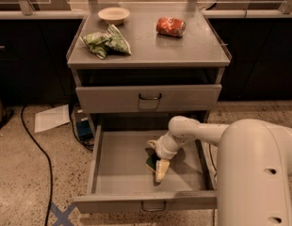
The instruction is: Pick sponge from middle drawer and place on counter
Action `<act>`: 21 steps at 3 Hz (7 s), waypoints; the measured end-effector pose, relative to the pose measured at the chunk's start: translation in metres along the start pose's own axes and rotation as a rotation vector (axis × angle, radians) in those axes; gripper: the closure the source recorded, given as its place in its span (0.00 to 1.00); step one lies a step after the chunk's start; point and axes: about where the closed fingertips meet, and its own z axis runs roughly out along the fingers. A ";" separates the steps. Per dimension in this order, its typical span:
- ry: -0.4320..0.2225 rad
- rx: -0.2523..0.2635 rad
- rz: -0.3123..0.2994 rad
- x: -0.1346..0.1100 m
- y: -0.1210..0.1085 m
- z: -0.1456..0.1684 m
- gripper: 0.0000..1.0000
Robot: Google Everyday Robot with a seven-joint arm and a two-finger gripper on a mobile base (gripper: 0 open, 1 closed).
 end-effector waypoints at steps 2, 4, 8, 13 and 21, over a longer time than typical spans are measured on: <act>0.020 -0.054 0.000 0.016 0.001 0.030 0.00; 0.028 -0.063 0.015 0.024 0.007 0.036 0.19; 0.023 -0.029 0.004 0.011 0.015 0.003 1.00; -0.303 0.229 -0.272 -0.147 -0.009 -0.293 1.00; -0.178 0.325 -0.393 -0.220 -0.175 -0.479 1.00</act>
Offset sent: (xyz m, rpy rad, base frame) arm 0.0029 -0.0071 -0.0495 -0.0610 0.0587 0.0268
